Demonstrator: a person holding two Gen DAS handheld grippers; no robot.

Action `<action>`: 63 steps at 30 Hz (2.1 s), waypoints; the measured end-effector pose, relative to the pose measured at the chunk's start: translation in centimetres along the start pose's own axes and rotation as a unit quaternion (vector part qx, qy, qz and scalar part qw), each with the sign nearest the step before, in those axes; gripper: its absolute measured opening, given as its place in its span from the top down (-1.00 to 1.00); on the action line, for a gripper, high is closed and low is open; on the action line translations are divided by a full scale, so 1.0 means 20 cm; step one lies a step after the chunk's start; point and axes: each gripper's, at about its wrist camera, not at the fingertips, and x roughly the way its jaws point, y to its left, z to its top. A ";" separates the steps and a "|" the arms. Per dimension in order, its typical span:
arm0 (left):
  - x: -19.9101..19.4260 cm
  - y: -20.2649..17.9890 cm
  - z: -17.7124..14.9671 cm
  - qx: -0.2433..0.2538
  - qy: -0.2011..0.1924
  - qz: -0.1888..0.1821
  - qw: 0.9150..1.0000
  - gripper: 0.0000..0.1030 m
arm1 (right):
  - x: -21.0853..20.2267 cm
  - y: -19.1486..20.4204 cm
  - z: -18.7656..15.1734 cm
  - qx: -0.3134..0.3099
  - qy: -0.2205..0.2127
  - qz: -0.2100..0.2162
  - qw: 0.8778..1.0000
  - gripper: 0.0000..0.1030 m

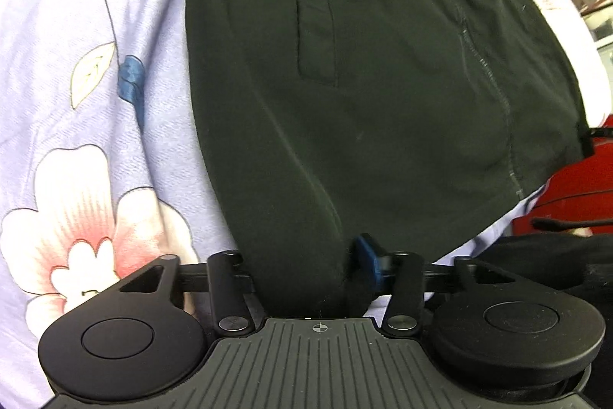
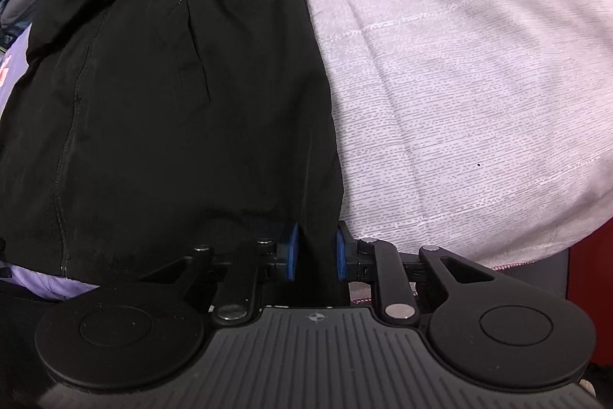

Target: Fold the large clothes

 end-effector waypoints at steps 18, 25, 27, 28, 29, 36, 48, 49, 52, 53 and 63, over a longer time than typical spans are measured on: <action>-0.07 -0.02 0.08 0.012 0.002 -0.036 0.999 -0.45 | 0.02 0.11 0.13 0.007 0.019 -0.011 1.000 0.89; -0.24 -0.04 0.17 0.009 -0.035 -0.061 0.997 -0.39 | -0.07 0.08 0.18 0.043 0.015 0.027 0.999 0.91; -0.31 -0.03 0.23 0.004 -0.054 -0.072 0.996 -0.39 | -0.13 0.08 0.23 0.058 0.003 0.049 0.997 0.92; -0.34 -0.03 0.26 0.003 -0.065 -0.075 0.995 -0.39 | -0.16 0.09 0.26 0.065 -0.004 0.062 0.996 0.92; -0.37 -0.02 0.30 0.003 -0.076 -0.076 0.994 -0.38 | -0.20 0.08 0.29 0.069 -0.013 0.075 0.995 0.92; -0.58 0.09 0.68 0.012 -0.157 -0.054 0.986 -0.37 | -0.39 0.15 0.74 0.059 -0.085 0.141 0.985 0.92; -0.69 0.24 1.53 0.003 -0.266 0.032 0.964 -0.22 | -0.44 0.27 1.81 0.004 -0.173 0.142 0.975 0.93; -0.66 0.25 1.60 -0.006 -0.268 0.038 0.963 -0.22 | -0.41 0.29 1.90 -0.002 -0.179 0.136 0.974 0.93; -0.54 0.27 1.75 -0.029 -0.264 0.059 0.962 -0.22 | -0.29 0.36 2.13 -0.008 -0.192 0.115 0.974 0.93; -0.51 0.28 1.80 -0.036 -0.262 0.062 0.963 -0.24 | -0.25 0.38 2.20 -0.007 -0.196 0.106 0.975 0.93; -0.32 0.44 2.04 -0.076 -0.231 0.084 0.966 -0.23 | 0.16 0.43 2.47 0.016 -0.176 0.040 0.983 0.93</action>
